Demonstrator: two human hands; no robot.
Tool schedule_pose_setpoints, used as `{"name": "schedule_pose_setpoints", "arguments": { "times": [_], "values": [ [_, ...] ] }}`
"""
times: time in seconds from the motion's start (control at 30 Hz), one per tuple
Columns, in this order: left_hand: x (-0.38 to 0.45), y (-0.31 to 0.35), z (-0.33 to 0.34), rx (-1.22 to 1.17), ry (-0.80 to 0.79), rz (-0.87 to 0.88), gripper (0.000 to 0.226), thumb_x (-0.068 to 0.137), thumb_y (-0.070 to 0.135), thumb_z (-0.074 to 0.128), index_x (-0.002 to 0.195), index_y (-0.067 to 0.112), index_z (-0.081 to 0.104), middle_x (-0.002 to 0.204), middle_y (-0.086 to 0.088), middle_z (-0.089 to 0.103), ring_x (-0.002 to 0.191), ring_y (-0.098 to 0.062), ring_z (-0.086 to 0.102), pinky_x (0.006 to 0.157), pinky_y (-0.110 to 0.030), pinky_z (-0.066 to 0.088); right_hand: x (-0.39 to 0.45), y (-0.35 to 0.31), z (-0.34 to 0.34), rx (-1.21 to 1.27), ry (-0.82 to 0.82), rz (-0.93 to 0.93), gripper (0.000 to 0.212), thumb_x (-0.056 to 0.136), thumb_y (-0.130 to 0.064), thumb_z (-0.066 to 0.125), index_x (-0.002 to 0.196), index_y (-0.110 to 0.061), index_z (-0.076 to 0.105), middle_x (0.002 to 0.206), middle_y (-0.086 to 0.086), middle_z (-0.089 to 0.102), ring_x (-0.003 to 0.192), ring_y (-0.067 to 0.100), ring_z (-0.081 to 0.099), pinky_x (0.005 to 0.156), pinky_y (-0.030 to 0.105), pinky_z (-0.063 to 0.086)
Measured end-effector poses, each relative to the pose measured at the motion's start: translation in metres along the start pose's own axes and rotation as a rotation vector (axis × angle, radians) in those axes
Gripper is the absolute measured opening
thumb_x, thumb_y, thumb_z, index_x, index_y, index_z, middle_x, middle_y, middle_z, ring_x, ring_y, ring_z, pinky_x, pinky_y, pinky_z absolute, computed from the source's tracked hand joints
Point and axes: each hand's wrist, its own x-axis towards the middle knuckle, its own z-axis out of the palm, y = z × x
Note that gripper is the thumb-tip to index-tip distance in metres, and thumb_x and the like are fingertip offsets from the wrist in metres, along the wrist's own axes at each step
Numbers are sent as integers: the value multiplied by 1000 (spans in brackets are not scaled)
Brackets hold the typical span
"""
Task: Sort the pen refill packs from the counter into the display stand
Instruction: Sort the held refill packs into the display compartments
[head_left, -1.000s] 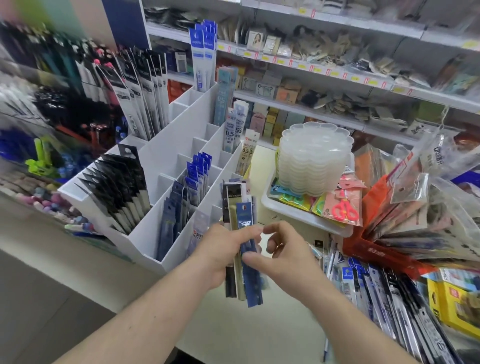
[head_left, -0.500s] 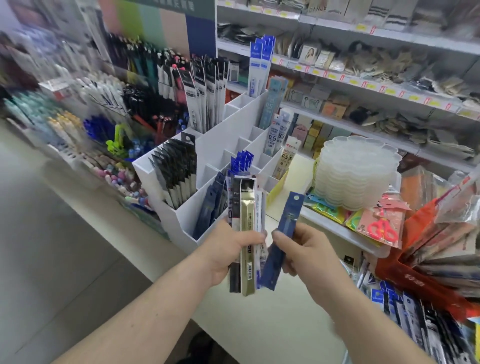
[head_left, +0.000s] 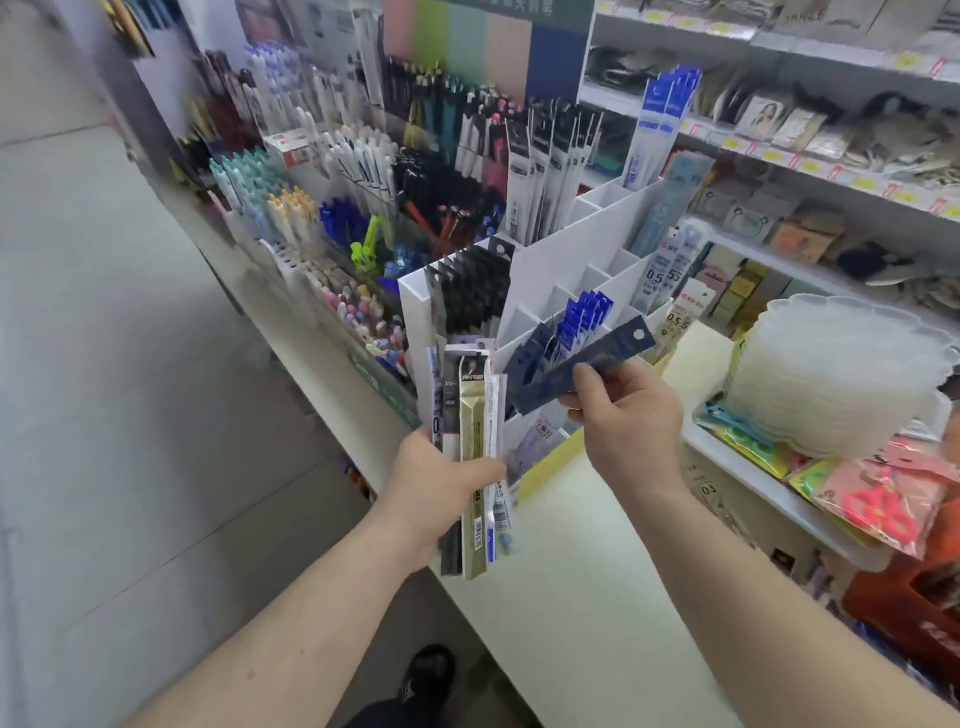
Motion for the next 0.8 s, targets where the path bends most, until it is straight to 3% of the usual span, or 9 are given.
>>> {"name": "schedule_pose_setpoints", "arguments": {
  "times": [0.07,0.17,0.27,0.4,0.47,0.57,0.63,0.7,0.8],
  "values": [
    [0,0,-2,9,6,20,28,79,-4,75,101,11,70,89,-3,77,85,-21,74,76,-36,60,3,6,15,-42,-29,-22,13,91,-25,64,79,-28,68,76,-3,74,75,21,73,77,50,59],
    [3,0,-4,54,-14,76,23,78,-2,76,96,10,70,82,-1,76,77,-16,72,67,-29,57,5,16,31,-168,-63,-82,15,90,-23,68,79,-14,72,69,1,70,69,24,67,71,44,56],
    [8,3,-6,80,-78,129,19,80,-1,75,91,12,69,73,3,72,69,-9,68,62,-24,52,4,20,42,-447,-144,-198,22,87,-20,71,70,-7,69,62,6,62,62,27,54,60,37,48],
    [14,10,-7,117,-182,179,29,73,11,78,101,15,70,87,-2,76,85,-20,73,80,-43,59,7,19,48,-692,-403,-147,11,82,-4,66,84,-7,76,63,-2,59,64,18,54,57,25,41],
    [18,15,-6,124,-232,196,38,67,16,76,104,15,70,90,-2,77,90,-21,73,85,-45,59,11,24,51,-779,-449,-131,13,82,-1,65,92,-3,72,79,4,66,80,23,64,67,25,50],
    [24,21,-3,105,-292,198,43,64,17,75,107,13,69,89,-2,76,89,-21,73,87,-46,59,14,20,49,-700,-464,-6,20,88,-2,63,107,3,67,104,19,69,99,36,66,87,46,55],
    [29,24,3,100,-330,203,42,65,16,76,106,14,69,89,-3,76,89,-21,73,87,-47,58,14,13,40,-660,-427,18,14,87,-7,66,100,-5,73,91,7,72,88,27,68,81,41,58],
    [32,26,10,101,-373,189,41,66,16,75,106,15,69,92,-4,76,91,-21,73,87,-47,58,11,5,21,-470,-264,98,6,86,-16,71,86,-16,77,72,-7,70,70,15,66,67,35,58],
    [37,26,24,83,-436,110,44,63,18,78,106,14,68,93,-6,75,90,-24,73,85,-50,59,-4,-9,-12,-107,52,234,19,88,-18,70,70,-11,71,56,-2,57,55,13,48,54,30,42]
  ]
}}
